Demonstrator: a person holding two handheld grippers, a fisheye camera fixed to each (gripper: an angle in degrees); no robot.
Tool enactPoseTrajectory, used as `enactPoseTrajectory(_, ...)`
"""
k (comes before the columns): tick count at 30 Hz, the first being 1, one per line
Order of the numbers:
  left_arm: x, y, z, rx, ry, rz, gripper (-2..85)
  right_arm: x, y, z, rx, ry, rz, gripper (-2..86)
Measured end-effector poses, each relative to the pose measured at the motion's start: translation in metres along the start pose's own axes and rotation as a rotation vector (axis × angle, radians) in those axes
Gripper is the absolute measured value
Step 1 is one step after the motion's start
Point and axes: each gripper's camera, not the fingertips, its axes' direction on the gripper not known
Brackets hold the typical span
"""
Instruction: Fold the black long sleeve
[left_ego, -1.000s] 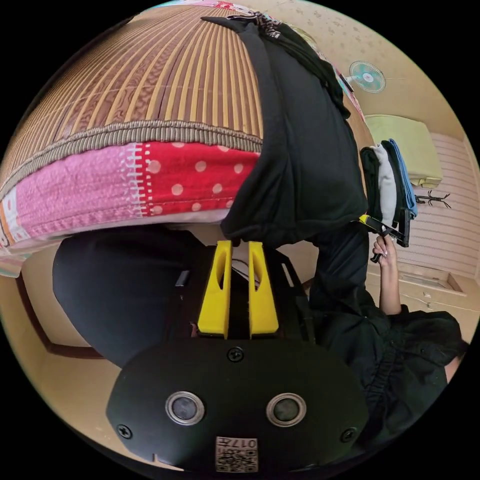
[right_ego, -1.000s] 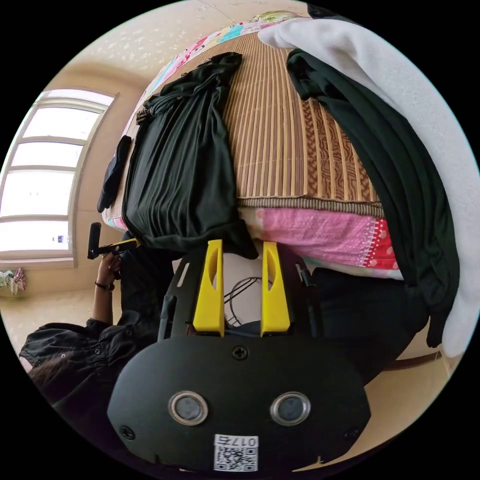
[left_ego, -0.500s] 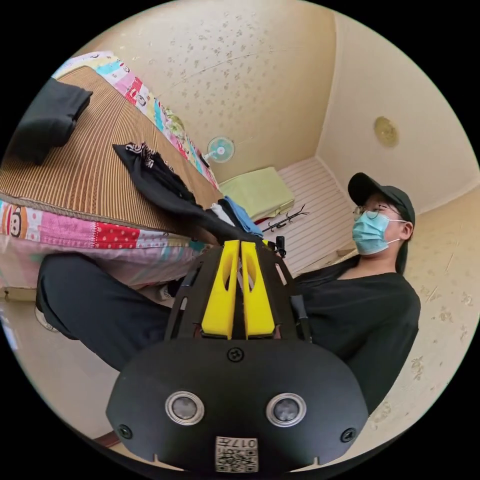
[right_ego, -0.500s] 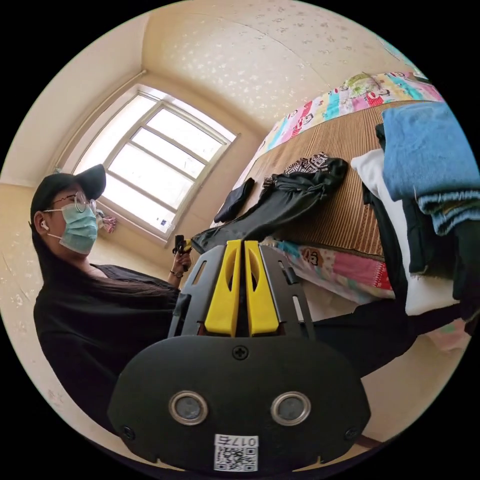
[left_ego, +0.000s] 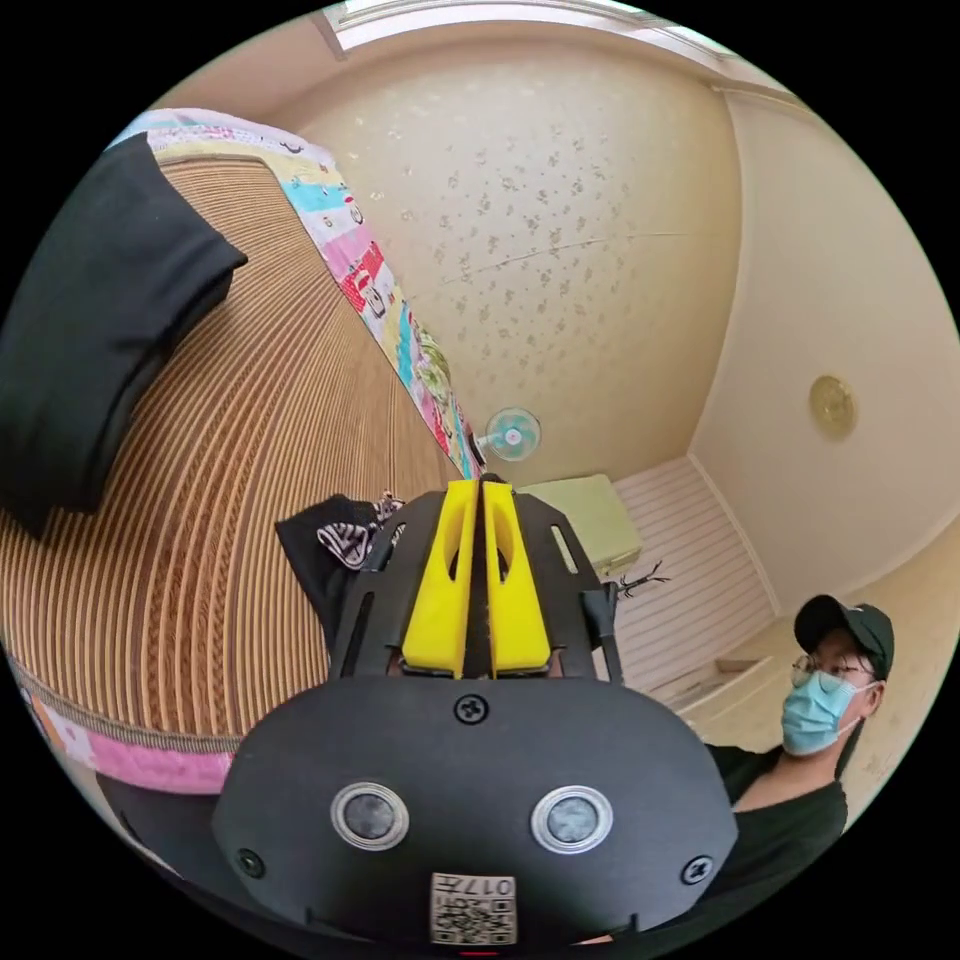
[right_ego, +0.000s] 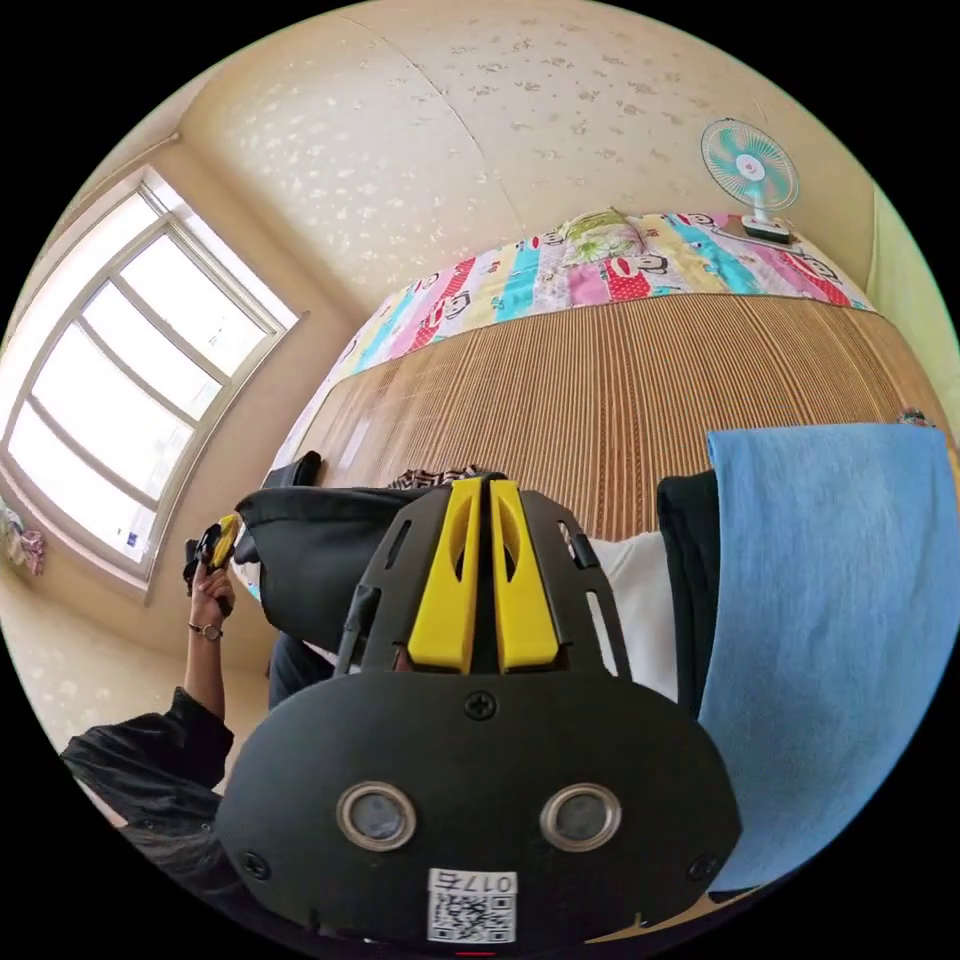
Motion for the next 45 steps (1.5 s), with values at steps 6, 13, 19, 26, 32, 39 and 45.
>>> enactPoseTrajectory(6, -0.001, 0.055, 0.045, -0.084, -0.210, 0.052, 10.5, -0.073, 0.047, 0.068, 0.020, 0.207, -0.121, 8.5)
enactPoseTrajectory(13, -0.039, 0.167, 0.063, -0.123, -0.431, -0.151, 15.0, -0.076, 0.113, 0.184, -0.248, 0.298, -0.169, 4.8)
enactPoseTrajectory(19, -0.059, 0.184, 0.084, -0.089, -0.328, -0.232, 12.7, -0.109, 0.120, 0.129, 0.118, -0.028, -0.165, 1.7)
enactPoseTrajectory(26, 0.000, 0.155, 0.150, -0.080, -0.243, 0.011, 4.2, -0.112, 0.131, 0.172, -0.108, -0.052, -0.268, 0.6)
enactPoseTrajectory(32, 0.107, 0.212, 0.312, -0.459, -0.052, 0.463, 4.1, -0.050, 0.176, 0.061, 0.018, -0.132, -0.137, 0.6)
enactPoseTrajectory(39, 0.109, 0.330, 0.383, -0.741, -0.011, 0.505, 10.0, 0.043, 0.234, 0.015, -0.061, -0.261, 0.132, 2.0)
enactPoseTrajectory(45, 0.048, 0.325, 0.297, -0.416, -0.411, 0.247, 14.9, 0.085, 0.240, 0.000, -0.049, -0.432, 0.270, 9.8)
